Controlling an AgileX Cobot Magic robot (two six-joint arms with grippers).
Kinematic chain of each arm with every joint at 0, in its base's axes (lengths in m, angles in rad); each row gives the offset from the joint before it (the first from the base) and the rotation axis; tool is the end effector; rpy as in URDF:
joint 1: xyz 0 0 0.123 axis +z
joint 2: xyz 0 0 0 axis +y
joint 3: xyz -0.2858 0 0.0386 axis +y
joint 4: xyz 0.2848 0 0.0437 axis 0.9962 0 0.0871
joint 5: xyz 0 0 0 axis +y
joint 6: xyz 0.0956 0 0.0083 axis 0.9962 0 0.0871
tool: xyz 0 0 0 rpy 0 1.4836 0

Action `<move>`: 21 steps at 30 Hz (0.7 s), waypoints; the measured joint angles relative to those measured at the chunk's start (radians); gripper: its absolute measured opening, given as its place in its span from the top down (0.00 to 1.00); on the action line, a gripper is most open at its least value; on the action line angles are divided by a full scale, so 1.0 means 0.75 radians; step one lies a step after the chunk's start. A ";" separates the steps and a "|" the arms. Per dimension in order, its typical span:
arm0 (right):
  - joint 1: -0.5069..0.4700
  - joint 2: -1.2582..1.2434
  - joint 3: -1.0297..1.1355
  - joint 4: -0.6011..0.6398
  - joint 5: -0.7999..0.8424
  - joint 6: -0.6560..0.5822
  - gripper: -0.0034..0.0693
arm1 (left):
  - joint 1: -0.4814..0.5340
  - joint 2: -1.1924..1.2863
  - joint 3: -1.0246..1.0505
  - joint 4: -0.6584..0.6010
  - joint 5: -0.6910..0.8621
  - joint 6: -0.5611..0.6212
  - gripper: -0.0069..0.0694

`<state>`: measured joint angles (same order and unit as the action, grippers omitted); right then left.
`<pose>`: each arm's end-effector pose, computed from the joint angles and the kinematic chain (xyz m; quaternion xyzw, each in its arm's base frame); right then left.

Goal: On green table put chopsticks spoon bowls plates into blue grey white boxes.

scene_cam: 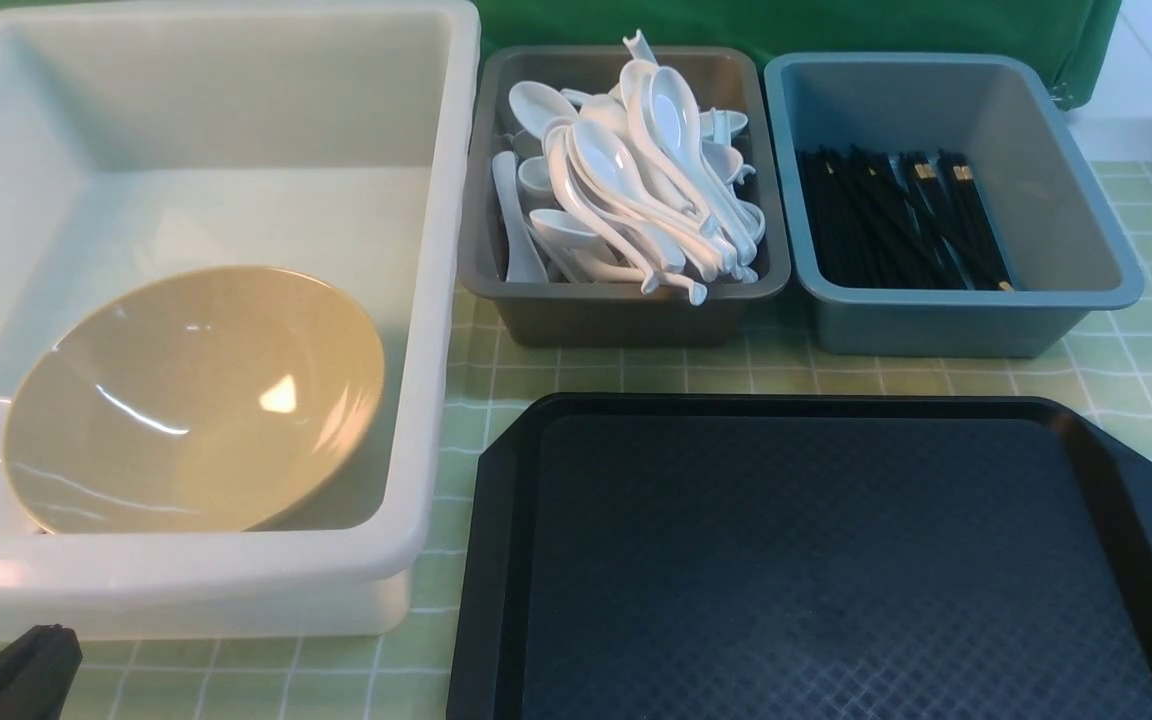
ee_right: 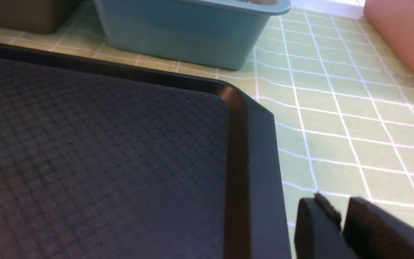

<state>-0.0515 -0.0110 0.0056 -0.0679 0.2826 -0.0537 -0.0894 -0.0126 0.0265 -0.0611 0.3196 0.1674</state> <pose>0.0924 -0.0066 0.1856 -0.0200 0.7705 -0.0615 0.6341 0.0916 -0.0101 0.1743 0.0841 0.7839 -0.0014 0.6151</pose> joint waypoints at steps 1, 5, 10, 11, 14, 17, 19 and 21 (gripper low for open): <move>0.000 0.000 0.000 0.000 0.000 0.000 0.77 | 0.000 0.000 0.000 0.000 0.000 0.000 0.91; 0.000 0.000 0.000 0.000 0.000 0.000 0.77 | 0.000 0.000 0.000 0.000 0.000 0.000 0.91; 0.000 0.000 0.000 0.000 0.000 0.000 0.76 | 0.000 0.000 0.000 0.000 0.000 0.000 0.91; 0.000 0.000 0.000 0.000 0.000 0.000 0.76 | 0.000 0.000 0.000 0.000 0.000 0.000 0.91; 0.000 0.000 0.000 0.000 0.000 0.000 0.76 | 0.000 0.000 0.000 0.000 0.000 0.000 0.91; 0.000 0.000 0.000 0.000 0.000 0.000 0.76 | 0.000 0.000 0.000 0.000 0.000 0.000 0.91; 0.000 0.000 0.000 0.000 0.000 0.000 0.76 | 0.000 0.000 0.000 0.000 0.000 0.000 0.91; 0.000 0.000 0.000 0.000 0.000 0.000 0.75 | 0.000 0.000 0.000 0.000 0.000 0.000 0.91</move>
<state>-0.0515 -0.0110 0.0056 -0.0679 0.2826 -0.0537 -0.0894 -0.0126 0.0265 -0.0611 0.3196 0.1674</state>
